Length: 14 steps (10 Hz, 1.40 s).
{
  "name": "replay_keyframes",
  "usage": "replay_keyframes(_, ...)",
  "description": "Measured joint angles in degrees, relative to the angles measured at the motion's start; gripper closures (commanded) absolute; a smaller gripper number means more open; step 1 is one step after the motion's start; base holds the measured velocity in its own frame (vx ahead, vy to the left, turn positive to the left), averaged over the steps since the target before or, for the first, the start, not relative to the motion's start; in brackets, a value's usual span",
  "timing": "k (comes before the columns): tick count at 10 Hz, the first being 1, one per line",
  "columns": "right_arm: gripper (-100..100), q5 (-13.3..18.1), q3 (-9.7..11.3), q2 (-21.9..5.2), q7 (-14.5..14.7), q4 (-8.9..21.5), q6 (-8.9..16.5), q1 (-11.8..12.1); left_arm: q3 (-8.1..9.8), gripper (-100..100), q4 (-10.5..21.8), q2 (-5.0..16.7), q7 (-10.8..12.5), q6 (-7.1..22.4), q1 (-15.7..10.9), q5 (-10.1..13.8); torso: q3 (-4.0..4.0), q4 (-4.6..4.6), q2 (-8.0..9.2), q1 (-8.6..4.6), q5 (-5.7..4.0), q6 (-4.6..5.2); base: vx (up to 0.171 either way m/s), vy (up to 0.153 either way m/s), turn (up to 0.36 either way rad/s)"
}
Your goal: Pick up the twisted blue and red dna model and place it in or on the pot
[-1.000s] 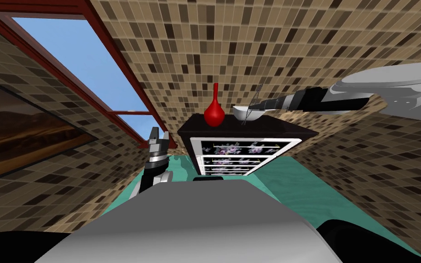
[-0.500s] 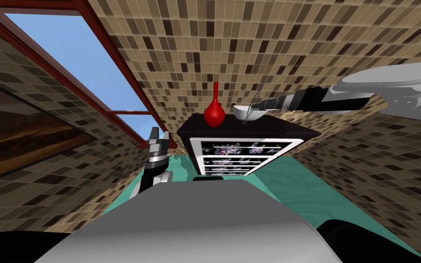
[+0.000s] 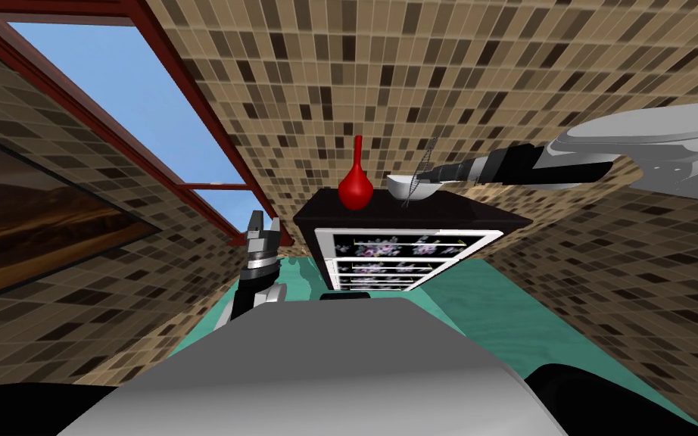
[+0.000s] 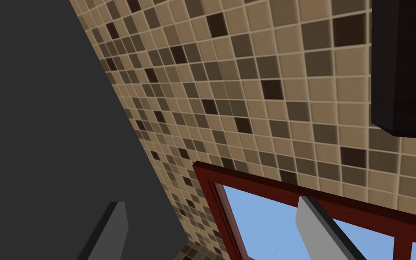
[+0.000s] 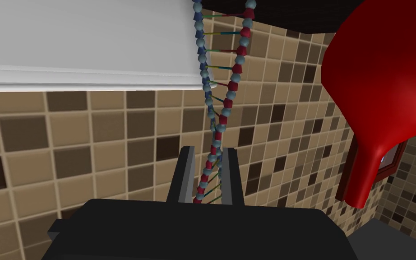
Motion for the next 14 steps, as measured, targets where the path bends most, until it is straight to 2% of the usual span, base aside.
replay_keyframes(3, 100, 3.04, -1.99, -1.62, -3.35, 3.2, -0.83, -1.74, 0.0, 0, 0.0, 0.0, 0.0, 0.0, -0.02, 0.0, 0.45, 0.24, 0.7, -0.07, 0.02, 0.05, -0.156, -0.029, 0.051)
replay_keyframes(6, 100, 6.19, -4.05, -3.79, -6.99, 7.36, -1.67, -3.38, 0.0, 0, 0.0, 0.0, 0.0, 0.0, -0.01, 0.0, 0.39, 0.22, 0.58, -0.23, -0.03, 0.07, -0.106, -0.067, 0.086)
replay_keyframes(11, 100, 14.19, -7.86, -8.14, -15.5, 15.41, -3.29, -7.13, 0.0, 0, 0.0, 0.01, 0.0, 0.0, -0.01, 0.0, 0.39, 0.25, 0.55, -0.32, -0.06, 0.12, -0.101, -0.08, 0.092)
replay_keyframes(14, 100, 18.88, -9.67, -11.64, -20.17, 20.94, -4.35, -8.88, 0.01, 0, 0.0, 0.01, 0.0, 0.0, -0.01, 0.0, 0.31, 0.21, 0.43, -0.37, -0.08, 0.12, -0.067, -0.088, 0.104)
